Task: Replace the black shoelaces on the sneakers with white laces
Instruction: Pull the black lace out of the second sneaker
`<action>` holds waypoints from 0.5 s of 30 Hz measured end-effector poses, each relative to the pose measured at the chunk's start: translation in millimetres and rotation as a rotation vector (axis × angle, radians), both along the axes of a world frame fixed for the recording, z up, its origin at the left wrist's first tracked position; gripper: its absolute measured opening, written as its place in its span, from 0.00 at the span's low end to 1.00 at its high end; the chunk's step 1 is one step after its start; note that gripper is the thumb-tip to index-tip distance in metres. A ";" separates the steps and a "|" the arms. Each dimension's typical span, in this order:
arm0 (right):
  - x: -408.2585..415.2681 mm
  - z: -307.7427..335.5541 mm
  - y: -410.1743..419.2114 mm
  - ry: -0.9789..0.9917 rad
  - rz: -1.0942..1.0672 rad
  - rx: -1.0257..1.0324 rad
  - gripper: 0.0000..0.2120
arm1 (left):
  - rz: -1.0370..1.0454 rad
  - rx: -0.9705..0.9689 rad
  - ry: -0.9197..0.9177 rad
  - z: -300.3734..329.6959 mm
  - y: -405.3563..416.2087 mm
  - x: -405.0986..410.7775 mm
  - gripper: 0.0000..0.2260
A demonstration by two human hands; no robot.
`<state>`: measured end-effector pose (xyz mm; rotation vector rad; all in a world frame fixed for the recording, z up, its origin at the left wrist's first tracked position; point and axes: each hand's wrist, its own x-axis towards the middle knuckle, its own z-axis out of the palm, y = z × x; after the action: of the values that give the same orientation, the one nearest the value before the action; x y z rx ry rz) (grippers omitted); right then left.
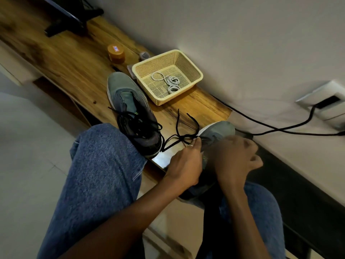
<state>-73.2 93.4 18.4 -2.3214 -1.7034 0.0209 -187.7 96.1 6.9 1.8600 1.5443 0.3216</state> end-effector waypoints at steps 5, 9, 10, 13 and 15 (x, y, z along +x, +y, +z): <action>12.1 16.2 0.3 0.116 -0.290 0.192 0.06 | -0.007 -0.004 -0.001 0.5 0.6 -2.1 0.24; 14.7 20.6 2.5 0.153 -0.226 0.093 0.09 | -0.013 -0.003 0.025 0.6 0.9 -1.4 0.24; 13.8 20.8 3.1 0.161 -0.170 0.061 0.11 | -0.012 -0.003 0.025 0.8 0.5 -0.9 0.24; 9.8 17.9 4.8 0.103 -0.002 -0.034 0.13 | -0.011 -0.007 0.031 0.3 0.1 -0.2 0.24; 7.3 11.9 4.9 0.024 0.059 -0.128 0.11 | -0.016 -0.008 0.041 -1.4 0.4 0.3 0.25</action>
<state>-65.9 98.3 30.2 -2.3497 -1.8070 0.1737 -187.5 96.4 5.5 1.8822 1.5555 0.2711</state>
